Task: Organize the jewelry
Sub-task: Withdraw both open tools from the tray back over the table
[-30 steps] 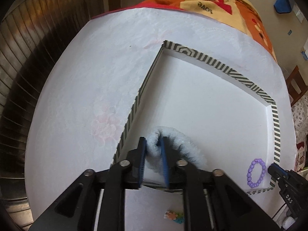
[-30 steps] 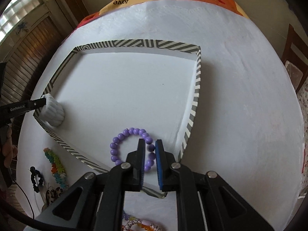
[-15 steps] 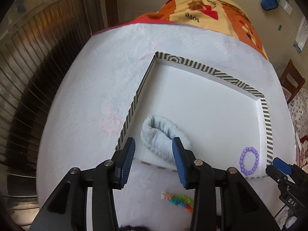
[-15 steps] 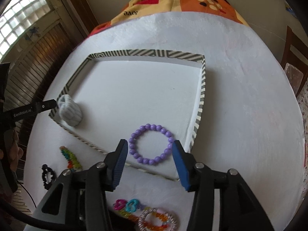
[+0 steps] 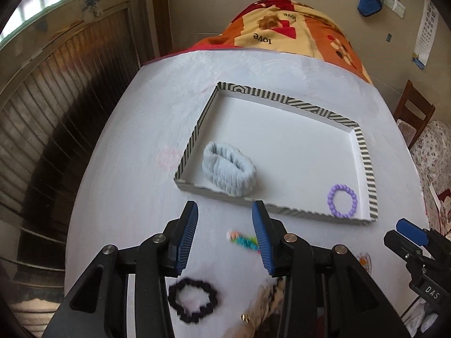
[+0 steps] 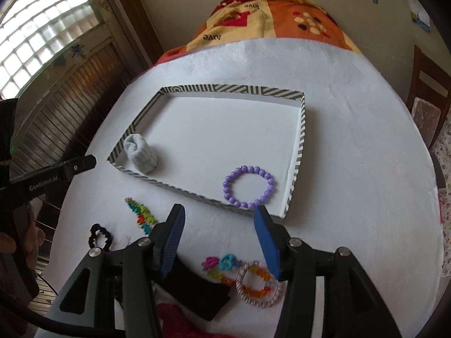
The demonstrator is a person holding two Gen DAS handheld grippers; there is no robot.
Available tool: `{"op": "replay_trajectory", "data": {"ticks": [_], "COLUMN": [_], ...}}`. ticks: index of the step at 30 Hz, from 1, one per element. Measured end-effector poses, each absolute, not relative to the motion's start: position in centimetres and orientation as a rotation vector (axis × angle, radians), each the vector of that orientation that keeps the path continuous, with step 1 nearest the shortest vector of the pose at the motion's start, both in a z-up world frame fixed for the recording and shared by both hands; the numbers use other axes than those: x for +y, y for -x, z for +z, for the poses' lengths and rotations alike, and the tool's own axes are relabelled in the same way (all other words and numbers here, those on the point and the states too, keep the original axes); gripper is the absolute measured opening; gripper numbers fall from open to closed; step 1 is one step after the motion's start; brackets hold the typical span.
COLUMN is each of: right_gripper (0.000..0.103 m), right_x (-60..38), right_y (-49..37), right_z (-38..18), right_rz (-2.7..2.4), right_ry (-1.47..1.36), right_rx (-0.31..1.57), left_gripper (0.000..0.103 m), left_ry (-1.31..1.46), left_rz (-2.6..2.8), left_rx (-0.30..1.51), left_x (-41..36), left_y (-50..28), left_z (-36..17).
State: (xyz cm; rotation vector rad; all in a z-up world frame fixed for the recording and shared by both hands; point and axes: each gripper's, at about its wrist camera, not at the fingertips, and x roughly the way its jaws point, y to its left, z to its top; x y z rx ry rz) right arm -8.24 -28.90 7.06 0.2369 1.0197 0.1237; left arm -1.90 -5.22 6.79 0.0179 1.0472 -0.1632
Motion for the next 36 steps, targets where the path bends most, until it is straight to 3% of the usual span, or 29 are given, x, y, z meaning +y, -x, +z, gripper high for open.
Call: {"op": "replay_trajectory", "data": {"ticks": [36], "right_gripper": [0.064], "right_x": [-25.4], "right_y": [20.5], "right_z": [9.8], "right_rz": [0.128], "right_ry": [-0.189], "right_rx": [0.999], "left_gripper": [0.028], "left_ry": [0.017], "left_rz": [-0.157], "left_rx": [1.019], "left_x": [-2.0], "left_y": [14.4], "left_z": [8.2]}}
